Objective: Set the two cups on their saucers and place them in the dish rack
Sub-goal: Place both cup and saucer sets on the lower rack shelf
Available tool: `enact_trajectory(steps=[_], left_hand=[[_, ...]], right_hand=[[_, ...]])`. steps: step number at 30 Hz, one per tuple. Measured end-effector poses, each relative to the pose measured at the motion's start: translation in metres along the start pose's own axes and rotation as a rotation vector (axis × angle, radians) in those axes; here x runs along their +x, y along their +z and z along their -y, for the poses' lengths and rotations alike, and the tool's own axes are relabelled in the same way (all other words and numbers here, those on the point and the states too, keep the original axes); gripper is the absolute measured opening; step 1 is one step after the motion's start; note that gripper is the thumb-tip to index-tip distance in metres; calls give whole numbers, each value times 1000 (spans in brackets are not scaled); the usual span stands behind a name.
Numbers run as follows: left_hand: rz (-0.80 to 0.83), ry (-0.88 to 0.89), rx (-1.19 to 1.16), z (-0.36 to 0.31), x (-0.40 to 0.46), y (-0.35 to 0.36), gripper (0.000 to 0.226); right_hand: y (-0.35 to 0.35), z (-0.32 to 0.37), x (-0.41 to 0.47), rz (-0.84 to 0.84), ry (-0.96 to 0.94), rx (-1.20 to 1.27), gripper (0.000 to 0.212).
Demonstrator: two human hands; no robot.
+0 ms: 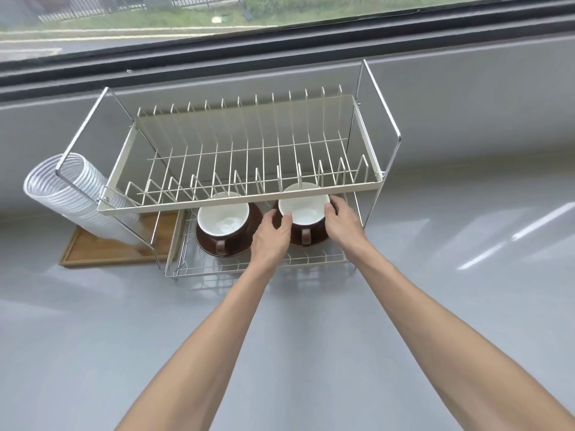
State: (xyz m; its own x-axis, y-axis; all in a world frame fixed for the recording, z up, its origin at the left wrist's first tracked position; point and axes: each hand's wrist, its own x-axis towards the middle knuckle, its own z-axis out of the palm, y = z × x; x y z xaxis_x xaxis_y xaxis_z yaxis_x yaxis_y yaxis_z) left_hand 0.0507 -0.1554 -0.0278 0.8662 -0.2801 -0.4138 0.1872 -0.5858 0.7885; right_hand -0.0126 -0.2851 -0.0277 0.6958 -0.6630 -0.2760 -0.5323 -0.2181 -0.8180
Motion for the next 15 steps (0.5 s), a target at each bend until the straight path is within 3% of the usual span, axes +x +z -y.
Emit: enact_trajectory(steps=[15], left_hand=[[26,-3,-35,12,4,5,71]], right_hand=[[2,-9,-1,-43,20,30,44]])
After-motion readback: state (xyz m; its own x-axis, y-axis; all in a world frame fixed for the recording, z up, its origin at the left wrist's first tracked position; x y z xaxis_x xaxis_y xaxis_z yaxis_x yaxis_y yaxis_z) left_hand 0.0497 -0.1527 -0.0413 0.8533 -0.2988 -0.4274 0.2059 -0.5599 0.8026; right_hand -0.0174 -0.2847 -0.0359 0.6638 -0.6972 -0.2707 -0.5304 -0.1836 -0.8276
